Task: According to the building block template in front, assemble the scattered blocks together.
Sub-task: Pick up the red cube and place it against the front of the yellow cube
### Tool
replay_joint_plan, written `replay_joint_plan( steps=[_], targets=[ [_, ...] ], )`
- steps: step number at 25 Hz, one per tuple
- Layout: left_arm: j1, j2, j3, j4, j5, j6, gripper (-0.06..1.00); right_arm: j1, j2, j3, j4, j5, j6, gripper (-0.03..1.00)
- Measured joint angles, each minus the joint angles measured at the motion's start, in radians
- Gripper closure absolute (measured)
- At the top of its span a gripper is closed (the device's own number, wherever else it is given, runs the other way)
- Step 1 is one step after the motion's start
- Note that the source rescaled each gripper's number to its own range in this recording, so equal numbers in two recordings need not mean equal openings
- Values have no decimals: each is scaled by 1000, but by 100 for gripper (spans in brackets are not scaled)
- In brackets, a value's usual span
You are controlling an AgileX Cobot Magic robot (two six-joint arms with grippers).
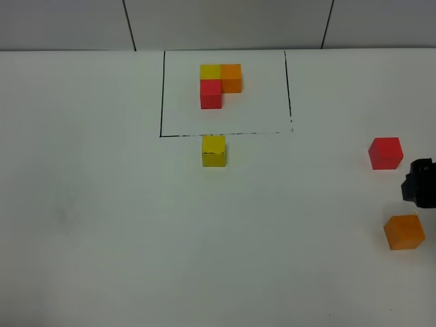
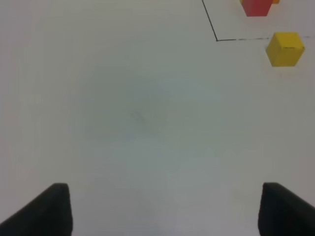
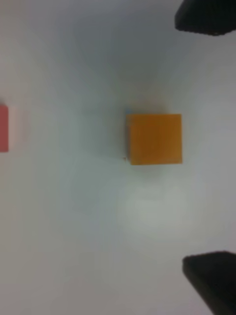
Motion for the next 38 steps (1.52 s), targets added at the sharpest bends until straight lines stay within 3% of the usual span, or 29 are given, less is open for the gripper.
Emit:
replay_joint_plan(
  steps=[28, 38],
  targets=[
    [0, 0, 0, 0, 0, 0, 32, 0, 604, -404, -24, -80, -33, 20],
    [0, 0, 0, 0, 0, 0, 32, 0, 726, -421, -112, -169, -17, 20]
  ],
)
